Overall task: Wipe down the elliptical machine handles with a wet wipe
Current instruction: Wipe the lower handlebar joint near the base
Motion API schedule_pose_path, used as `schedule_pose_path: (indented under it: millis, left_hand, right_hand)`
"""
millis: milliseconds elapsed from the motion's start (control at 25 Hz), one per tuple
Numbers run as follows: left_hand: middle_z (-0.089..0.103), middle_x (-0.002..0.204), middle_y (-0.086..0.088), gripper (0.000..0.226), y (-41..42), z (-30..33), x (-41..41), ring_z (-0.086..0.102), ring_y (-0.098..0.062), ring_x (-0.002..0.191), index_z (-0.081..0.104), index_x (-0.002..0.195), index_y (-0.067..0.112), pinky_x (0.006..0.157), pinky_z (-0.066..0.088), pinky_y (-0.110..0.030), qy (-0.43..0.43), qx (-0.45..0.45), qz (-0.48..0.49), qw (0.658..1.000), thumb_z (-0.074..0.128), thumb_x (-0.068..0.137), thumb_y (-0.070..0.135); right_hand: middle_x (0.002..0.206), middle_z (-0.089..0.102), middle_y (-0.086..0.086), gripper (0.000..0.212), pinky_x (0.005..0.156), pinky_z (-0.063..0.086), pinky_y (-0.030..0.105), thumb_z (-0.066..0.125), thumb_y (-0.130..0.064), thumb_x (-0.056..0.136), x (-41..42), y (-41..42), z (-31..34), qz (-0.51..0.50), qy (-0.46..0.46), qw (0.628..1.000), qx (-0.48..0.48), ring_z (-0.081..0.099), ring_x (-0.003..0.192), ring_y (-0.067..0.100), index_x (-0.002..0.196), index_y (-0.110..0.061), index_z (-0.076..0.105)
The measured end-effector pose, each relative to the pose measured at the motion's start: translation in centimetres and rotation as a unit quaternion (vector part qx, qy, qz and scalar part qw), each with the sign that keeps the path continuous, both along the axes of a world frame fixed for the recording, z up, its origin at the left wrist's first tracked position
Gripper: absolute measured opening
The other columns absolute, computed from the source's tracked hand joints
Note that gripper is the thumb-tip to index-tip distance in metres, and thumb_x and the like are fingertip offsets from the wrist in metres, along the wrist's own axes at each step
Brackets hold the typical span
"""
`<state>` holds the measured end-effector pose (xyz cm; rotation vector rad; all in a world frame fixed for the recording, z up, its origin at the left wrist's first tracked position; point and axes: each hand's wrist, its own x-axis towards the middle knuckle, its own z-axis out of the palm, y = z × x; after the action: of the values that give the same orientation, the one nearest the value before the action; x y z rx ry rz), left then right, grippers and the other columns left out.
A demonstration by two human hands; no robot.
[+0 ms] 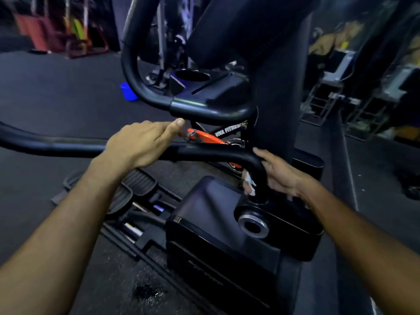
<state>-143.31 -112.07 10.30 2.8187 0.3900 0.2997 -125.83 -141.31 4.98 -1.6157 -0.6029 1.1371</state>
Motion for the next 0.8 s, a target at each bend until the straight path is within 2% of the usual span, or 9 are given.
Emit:
schedule_pose_path:
  millis: [80, 160, 240, 320, 400, 480, 560, 680, 800]
  left_hand:
    - [0.069, 0.124, 0.010, 0.091, -0.5, 0.2, 0.1, 0.061, -0.032, 0.122, 0.059, 0.123, 0.056, 0.100, 0.042, -0.049, 0.000, -0.023, 0.027, 0.999, -0.012, 0.079, 0.091]
    - [0.069, 0.121, 0.011, 0.088, -1.0, 0.5, 0.2, 0.060, -0.029, 0.122, 0.062, 0.119, 0.055, 0.103, 0.041, -0.048, -0.002, -0.032, 0.055, 0.998, -0.010, 0.080, 0.089]
    - [0.070, 0.119, 0.008, 0.088, -1.4, 0.5, 0.4, 0.059, -0.030, 0.122, 0.065, 0.117, 0.053, 0.103, 0.041, -0.048, -0.004, -0.030, 0.086, 0.996, -0.008, 0.082, 0.087]
    - [0.071, 0.118, 0.007, 0.081, -1.7, 0.5, 0.5, 0.060, -0.030, 0.121, 0.066, 0.117, 0.050, 0.101, 0.041, -0.047, -0.006, -0.026, 0.106, 0.994, -0.004, 0.091, 0.083]
    - [0.072, 0.117, 0.007, 0.073, -1.8, 0.3, 0.5, 0.060, -0.030, 0.120, 0.067, 0.117, 0.048, 0.098, 0.040, -0.046, -0.014, -0.016, 0.124, 0.992, 0.001, 0.100, 0.075]
    - [0.072, 0.118, 0.006, 0.071, -2.0, 0.3, 0.5, 0.059, -0.031, 0.121, 0.067, 0.118, 0.047, 0.098, 0.040, -0.047, -0.015, -0.003, 0.130, 0.991, 0.002, 0.102, 0.072]
    - [0.072, 0.119, 0.006, 0.071, -2.0, 0.2, 0.5, 0.060, -0.032, 0.121, 0.067, 0.119, 0.046, 0.099, 0.040, -0.048, -0.021, 0.006, 0.136, 0.990, 0.003, 0.103, 0.070]
    - [0.072, 0.118, 0.008, 0.071, -2.0, -0.1, 0.4, 0.060, -0.032, 0.120, 0.068, 0.119, 0.045, 0.096, 0.041, -0.048, -0.032, 0.016, 0.134, 0.990, 0.003, 0.104, 0.069]
    - [0.072, 0.120, 0.007, 0.071, -2.0, -0.3, 0.4, 0.060, -0.033, 0.121, 0.068, 0.119, 0.046, 0.095, 0.041, -0.049, -0.031, 0.025, 0.133, 0.990, 0.002, 0.103, 0.069]
  right_hand:
    - [0.069, 0.058, 0.021, 0.083, 0.069, 0.045, 0.042, 0.022, -0.072, 0.099, 0.1, 1.8, 1.9, 0.064, -0.012, 0.998, -0.016, 0.053, 0.064, 0.031, 0.077, -0.010, 0.073]
    - [0.071, 0.053, 0.020, 0.082, 0.055, 0.044, 0.034, 0.026, -0.076, 0.096, 0.2, 3.9, 4.3, 0.088, -0.054, 0.994, -0.034, 0.046, 0.058, 0.026, 0.073, -0.012, 0.073]
    - [0.087, 0.051, 0.023, 0.094, 0.056, 0.042, 0.031, 0.030, -0.083, 0.090, 0.9, 5.1, 5.0, 0.133, -0.102, 0.984, -0.065, 0.046, 0.062, 0.027, 0.092, 0.002, 0.069]
    - [0.092, 0.053, 0.023, 0.103, 0.059, 0.042, 0.032, 0.033, -0.085, 0.087, 1.8, 4.5, 3.6, 0.138, -0.097, 0.985, -0.043, 0.049, 0.065, 0.027, 0.115, 0.012, 0.059]
    - [0.082, 0.057, 0.024, 0.097, 0.060, 0.044, 0.034, 0.031, -0.079, 0.092, 2.1, 2.2, 1.1, 0.111, -0.040, 0.993, 0.003, 0.053, 0.067, 0.029, 0.106, 0.013, 0.060]
    - [0.082, 0.062, 0.026, 0.086, 0.070, 0.048, 0.039, 0.028, -0.073, 0.097, 1.9, 0.2, -1.1, 0.065, 0.004, 0.997, 0.034, 0.060, 0.075, 0.034, 0.095, 0.005, 0.066]
    - [0.089, 0.065, 0.031, 0.086, 0.078, 0.052, 0.041, 0.025, -0.071, 0.097, 1.7, -0.3, -2.5, 0.025, -0.008, 0.999, 0.042, 0.067, 0.081, 0.037, 0.096, 0.004, 0.068]
    - [0.068, 0.066, 0.020, 0.089, 0.086, 0.056, 0.051, 0.021, -0.072, 0.098, 1.2, 0.1, -3.3, 0.007, -0.047, 0.997, 0.061, 0.067, 0.086, 0.048, 0.089, 0.004, 0.067]
    - [0.069, 0.064, 0.026, 0.088, 0.108, 0.041, 0.062, 0.022, -0.071, 0.097, 1.7, 0.1, -2.8, 0.034, -0.018, 0.998, 0.047, 0.065, 0.099, 0.054, 0.091, 0.006, 0.064]
